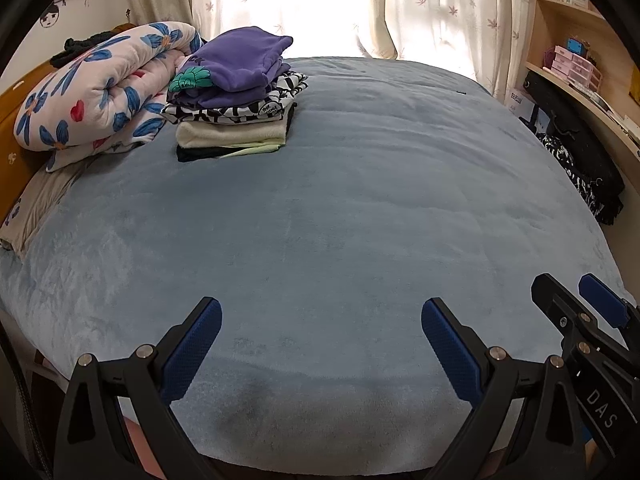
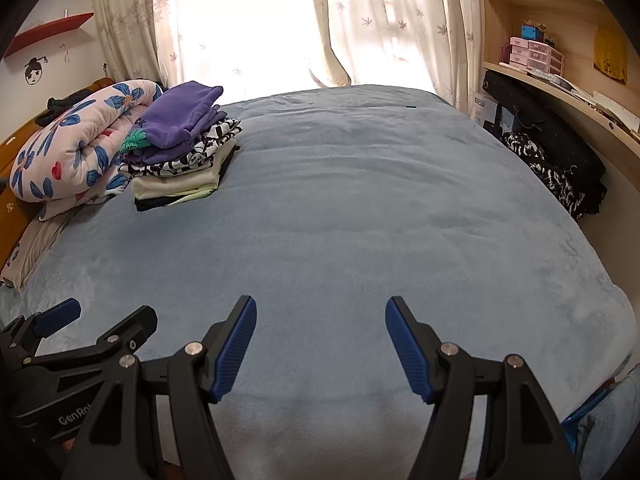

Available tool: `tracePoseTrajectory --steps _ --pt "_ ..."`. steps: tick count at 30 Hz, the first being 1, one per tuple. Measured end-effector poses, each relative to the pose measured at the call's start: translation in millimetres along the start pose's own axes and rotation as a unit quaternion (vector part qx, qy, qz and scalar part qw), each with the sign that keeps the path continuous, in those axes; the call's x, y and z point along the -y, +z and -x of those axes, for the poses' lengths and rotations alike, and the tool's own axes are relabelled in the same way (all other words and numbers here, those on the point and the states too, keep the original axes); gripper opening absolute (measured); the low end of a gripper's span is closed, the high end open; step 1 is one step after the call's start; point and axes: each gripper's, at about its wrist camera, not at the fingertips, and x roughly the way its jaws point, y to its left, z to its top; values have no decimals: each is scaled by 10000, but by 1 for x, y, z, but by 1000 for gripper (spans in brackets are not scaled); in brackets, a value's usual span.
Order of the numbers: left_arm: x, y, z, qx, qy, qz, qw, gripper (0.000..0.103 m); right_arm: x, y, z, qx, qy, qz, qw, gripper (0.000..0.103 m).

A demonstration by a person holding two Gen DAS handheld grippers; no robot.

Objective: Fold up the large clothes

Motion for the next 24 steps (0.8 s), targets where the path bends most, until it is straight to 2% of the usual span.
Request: tracePoseTrajectory --steps 24 --pt "-7 -5 -2 -97 -27 99 9999 99 -7 -4 2 11 -34 17 10000 67"
